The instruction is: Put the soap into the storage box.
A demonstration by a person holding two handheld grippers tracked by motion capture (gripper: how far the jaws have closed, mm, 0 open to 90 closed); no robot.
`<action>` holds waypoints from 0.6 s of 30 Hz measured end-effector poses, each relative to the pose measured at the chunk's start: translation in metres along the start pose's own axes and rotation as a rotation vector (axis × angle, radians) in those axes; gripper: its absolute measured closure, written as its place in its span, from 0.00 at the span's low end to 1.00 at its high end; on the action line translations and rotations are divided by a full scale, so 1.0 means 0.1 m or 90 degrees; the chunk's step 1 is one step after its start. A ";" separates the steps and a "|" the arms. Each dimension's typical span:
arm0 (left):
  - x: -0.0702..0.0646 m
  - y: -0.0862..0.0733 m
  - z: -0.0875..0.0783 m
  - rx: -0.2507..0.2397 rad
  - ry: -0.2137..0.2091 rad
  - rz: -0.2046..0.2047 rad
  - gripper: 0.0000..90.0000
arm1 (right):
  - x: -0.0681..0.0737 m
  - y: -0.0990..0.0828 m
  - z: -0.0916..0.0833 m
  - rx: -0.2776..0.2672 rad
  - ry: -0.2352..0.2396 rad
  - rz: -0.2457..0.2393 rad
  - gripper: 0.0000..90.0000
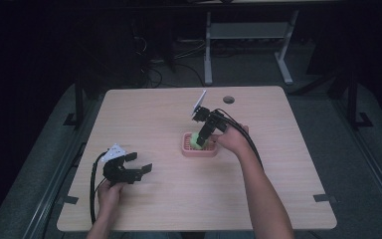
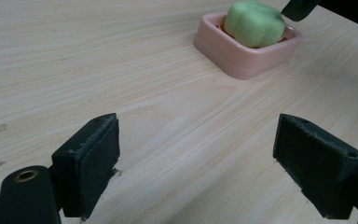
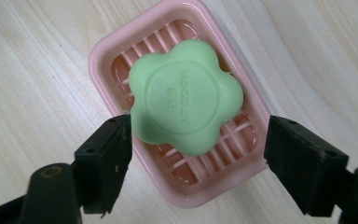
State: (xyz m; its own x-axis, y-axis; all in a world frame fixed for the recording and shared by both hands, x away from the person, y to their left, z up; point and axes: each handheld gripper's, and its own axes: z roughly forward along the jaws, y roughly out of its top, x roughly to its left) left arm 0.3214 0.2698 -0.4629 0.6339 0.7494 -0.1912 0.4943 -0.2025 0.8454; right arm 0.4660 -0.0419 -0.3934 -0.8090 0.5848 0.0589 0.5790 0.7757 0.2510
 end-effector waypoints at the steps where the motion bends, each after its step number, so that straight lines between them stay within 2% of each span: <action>1: 0.00 0.00 0.00 -0.001 0.000 0.000 0.16 | 0.00 -0.01 -0.01 -0.002 0.000 0.001 0.25; 6: -0.01 0.00 0.01 -0.004 -0.001 -0.006 0.16 | 0.00 -0.06 -0.05 -0.014 0.000 0.002 0.24; 18: 0.00 0.00 0.00 0.003 0.000 0.003 0.16 | -0.05 -0.17 -0.18 -0.031 -0.004 0.003 0.23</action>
State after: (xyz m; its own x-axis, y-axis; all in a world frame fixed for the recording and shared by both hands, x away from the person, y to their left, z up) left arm 0.3212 0.2698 -0.4628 0.6361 0.7483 -0.1879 0.4947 -0.2087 0.8436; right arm 0.4584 -0.0627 -0.3803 -0.8053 0.5905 0.0536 0.5773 0.7602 0.2981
